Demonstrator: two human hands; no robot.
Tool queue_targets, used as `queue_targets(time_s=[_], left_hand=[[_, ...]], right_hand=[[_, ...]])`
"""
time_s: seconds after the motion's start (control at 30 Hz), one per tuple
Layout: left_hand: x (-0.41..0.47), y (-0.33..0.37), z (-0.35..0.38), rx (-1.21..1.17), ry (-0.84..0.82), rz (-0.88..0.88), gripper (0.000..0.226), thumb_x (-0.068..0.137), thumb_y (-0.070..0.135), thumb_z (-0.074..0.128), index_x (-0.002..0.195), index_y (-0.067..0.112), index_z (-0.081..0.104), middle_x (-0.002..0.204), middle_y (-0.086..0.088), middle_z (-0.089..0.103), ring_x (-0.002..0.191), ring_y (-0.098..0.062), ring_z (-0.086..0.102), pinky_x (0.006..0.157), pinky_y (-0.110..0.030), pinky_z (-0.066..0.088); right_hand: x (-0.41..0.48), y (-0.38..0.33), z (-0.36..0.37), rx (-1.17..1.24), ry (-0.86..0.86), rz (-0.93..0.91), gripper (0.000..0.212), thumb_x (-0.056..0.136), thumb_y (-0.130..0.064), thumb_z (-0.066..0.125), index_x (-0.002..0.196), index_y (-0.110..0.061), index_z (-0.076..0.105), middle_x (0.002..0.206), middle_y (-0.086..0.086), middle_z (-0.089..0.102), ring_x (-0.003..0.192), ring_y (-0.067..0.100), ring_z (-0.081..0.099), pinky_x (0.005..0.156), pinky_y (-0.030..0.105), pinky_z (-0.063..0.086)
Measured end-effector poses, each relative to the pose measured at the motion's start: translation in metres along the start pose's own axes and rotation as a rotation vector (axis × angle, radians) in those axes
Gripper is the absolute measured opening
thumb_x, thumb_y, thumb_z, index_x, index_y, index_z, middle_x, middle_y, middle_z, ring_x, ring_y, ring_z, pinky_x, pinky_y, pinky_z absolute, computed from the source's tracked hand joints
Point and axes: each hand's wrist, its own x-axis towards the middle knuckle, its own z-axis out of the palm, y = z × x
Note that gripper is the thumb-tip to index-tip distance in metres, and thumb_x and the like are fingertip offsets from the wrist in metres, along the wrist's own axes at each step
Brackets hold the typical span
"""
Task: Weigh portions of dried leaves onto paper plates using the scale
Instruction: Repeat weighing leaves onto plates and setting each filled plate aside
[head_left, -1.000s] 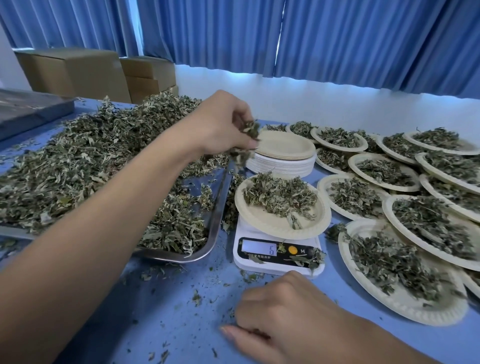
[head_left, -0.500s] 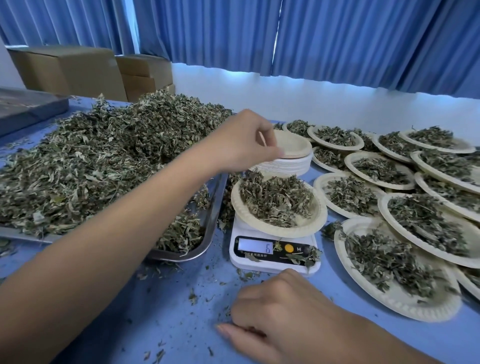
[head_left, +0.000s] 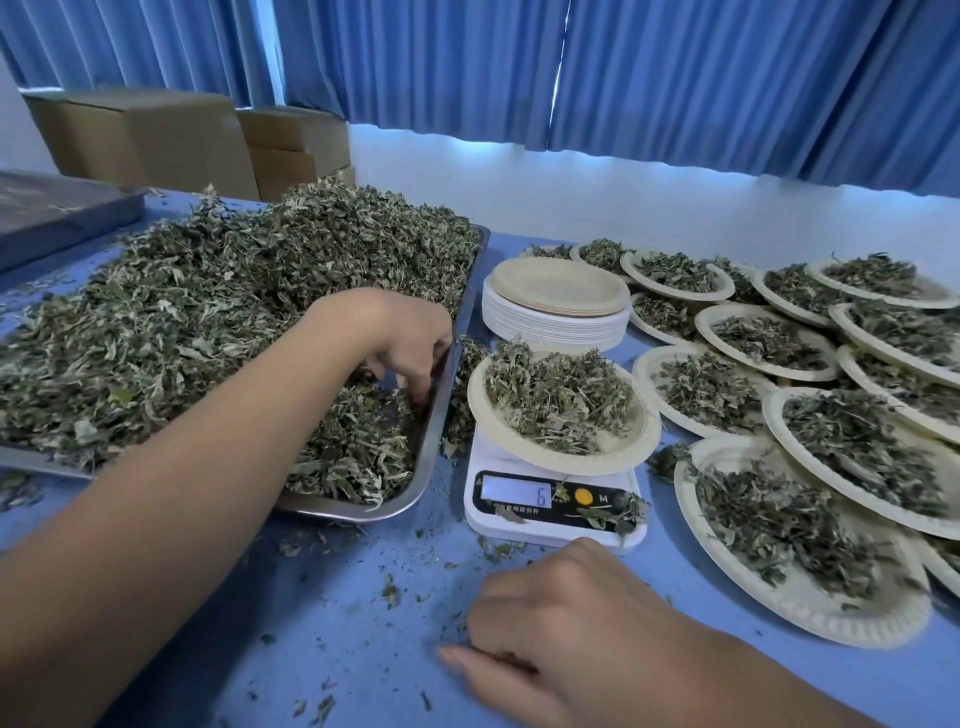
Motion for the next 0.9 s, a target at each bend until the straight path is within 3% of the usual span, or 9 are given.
queue_targets(time_s=[0.1, 0.33, 0.5, 0.57, 0.73, 0.83, 0.9], left_hand=[[0.002, 0.001, 0.004, 0.016, -0.061, 0.003, 0.017, 0.077, 0.0, 0.074, 0.091, -0.008, 0.07, 0.074, -0.016, 0.074, 0.061, -0.027, 0.065, 0.059, -0.033, 0.05], [-0.001, -0.001, 0.003, 0.041, -0.077, 0.018, 0.014, 0.08, 0.0, 0.073, 0.092, -0.004, 0.07, 0.08, -0.018, 0.075, 0.065, -0.026, 0.061, 0.067, -0.038, 0.047], [-0.007, 0.0, -0.002, 0.066, -0.097, 0.038, 0.011, 0.082, 0.005, 0.074, 0.092, 0.002, 0.071, 0.067, -0.008, 0.071, 0.061, -0.02, 0.058, 0.06, -0.032, 0.045], [-0.011, 0.0, -0.006, 0.069, -0.092, 0.054, 0.01, 0.082, 0.008, 0.076, 0.091, 0.004, 0.073, 0.075, -0.01, 0.074, 0.062, -0.02, 0.058, 0.06, -0.031, 0.045], [-0.019, 0.002, -0.016, 0.012, -0.057, 0.065, 0.01, 0.086, 0.003, 0.074, 0.093, 0.009, 0.072, 0.093, -0.015, 0.077, 0.072, -0.021, 0.065, 0.064, -0.032, 0.05], [-0.026, 0.005, -0.02, 0.019, -0.039, 0.062, 0.016, 0.085, 0.007, 0.076, 0.1, 0.012, 0.072, 0.092, -0.008, 0.077, 0.083, -0.02, 0.071, 0.08, -0.037, 0.056], [-0.03, 0.008, -0.022, -0.005, 0.086, 0.072, 0.016, 0.088, 0.013, 0.074, 0.103, 0.015, 0.071, 0.088, 0.0, 0.074, 0.085, -0.018, 0.069, 0.078, -0.034, 0.054]], right_hand=[[0.0, 0.0, 0.001, 0.006, 0.007, -0.006, 0.046, 0.106, -0.043, 0.052, 0.066, -0.029, 0.033, 0.063, -0.009, 0.024, 0.057, 0.011, 0.026, 0.053, 0.026, 0.02], [0.0, 0.0, -0.001, 0.008, -0.009, -0.005, 0.046, 0.106, -0.043, 0.052, 0.066, -0.029, 0.034, 0.063, -0.009, 0.025, 0.056, 0.012, 0.026, 0.052, 0.026, 0.021], [0.0, -0.001, -0.002, -0.003, -0.004, -0.015, 0.045, 0.105, -0.042, 0.053, 0.066, -0.029, 0.036, 0.063, -0.009, 0.026, 0.055, 0.012, 0.025, 0.052, 0.026, 0.021], [0.0, -0.001, -0.002, -0.005, -0.006, -0.021, 0.045, 0.105, -0.043, 0.053, 0.067, -0.029, 0.035, 0.063, -0.009, 0.025, 0.056, 0.012, 0.025, 0.052, 0.026, 0.021], [0.0, 0.0, -0.001, 0.0, -0.004, -0.029, 0.044, 0.106, -0.043, 0.053, 0.067, -0.03, 0.034, 0.063, -0.01, 0.025, 0.057, 0.011, 0.024, 0.052, 0.026, 0.02], [-0.002, -0.001, 0.0, -0.015, 0.01, -0.042, 0.045, 0.105, -0.043, 0.053, 0.066, -0.029, 0.035, 0.063, -0.009, 0.027, 0.056, 0.012, 0.026, 0.05, 0.026, 0.023], [-0.002, -0.002, -0.001, -0.051, 0.1, -0.006, 0.044, 0.104, -0.039, 0.055, 0.067, -0.029, 0.034, 0.063, -0.01, 0.028, 0.053, 0.011, 0.03, 0.046, 0.029, 0.033]])
